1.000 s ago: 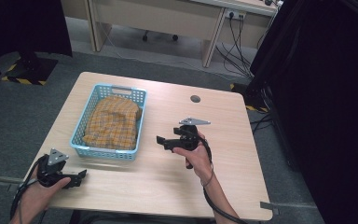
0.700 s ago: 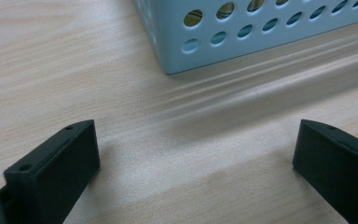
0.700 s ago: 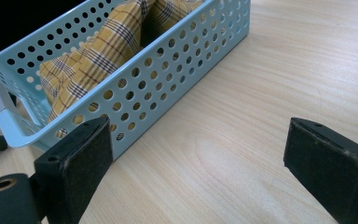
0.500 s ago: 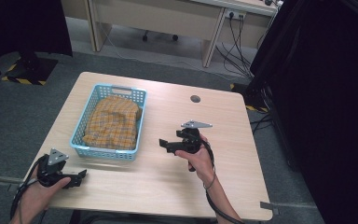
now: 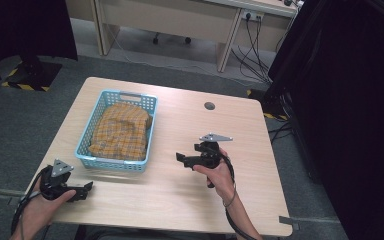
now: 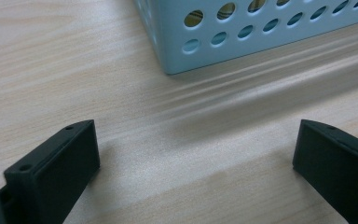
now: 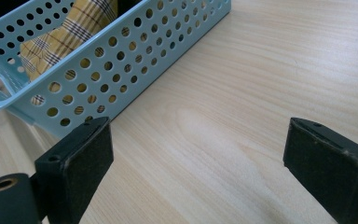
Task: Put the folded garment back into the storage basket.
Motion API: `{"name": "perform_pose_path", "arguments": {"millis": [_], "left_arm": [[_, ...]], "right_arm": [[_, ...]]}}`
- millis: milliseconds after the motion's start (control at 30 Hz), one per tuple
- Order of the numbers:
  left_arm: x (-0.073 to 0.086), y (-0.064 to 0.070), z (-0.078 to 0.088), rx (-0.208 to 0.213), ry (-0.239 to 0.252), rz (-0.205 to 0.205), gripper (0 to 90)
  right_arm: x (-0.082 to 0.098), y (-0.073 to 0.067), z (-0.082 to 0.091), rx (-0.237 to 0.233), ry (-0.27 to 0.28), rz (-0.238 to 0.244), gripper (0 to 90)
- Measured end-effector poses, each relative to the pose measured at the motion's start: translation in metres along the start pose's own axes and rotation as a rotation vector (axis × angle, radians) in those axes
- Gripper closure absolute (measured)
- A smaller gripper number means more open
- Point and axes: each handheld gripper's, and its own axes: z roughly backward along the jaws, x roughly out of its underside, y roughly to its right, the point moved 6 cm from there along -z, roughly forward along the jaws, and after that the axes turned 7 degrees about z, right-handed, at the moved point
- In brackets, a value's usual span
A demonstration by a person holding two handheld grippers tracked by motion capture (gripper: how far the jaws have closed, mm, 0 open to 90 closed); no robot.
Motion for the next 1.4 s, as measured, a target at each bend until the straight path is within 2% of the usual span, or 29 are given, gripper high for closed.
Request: {"name": "perform_pose_path", "arguments": {"millis": [433,1400], "left_arm": [[0.000,0.000,0.000,0.000,0.000,0.000,0.0],[0.000,0.000,0.000,0.000,0.000,0.000,0.0]], "right_arm": [[0.013,0.005,0.007,0.013,-0.015,-0.015,9.3],[0.036,0.014,0.017,0.055,-0.057,-0.008,9.3]]}}
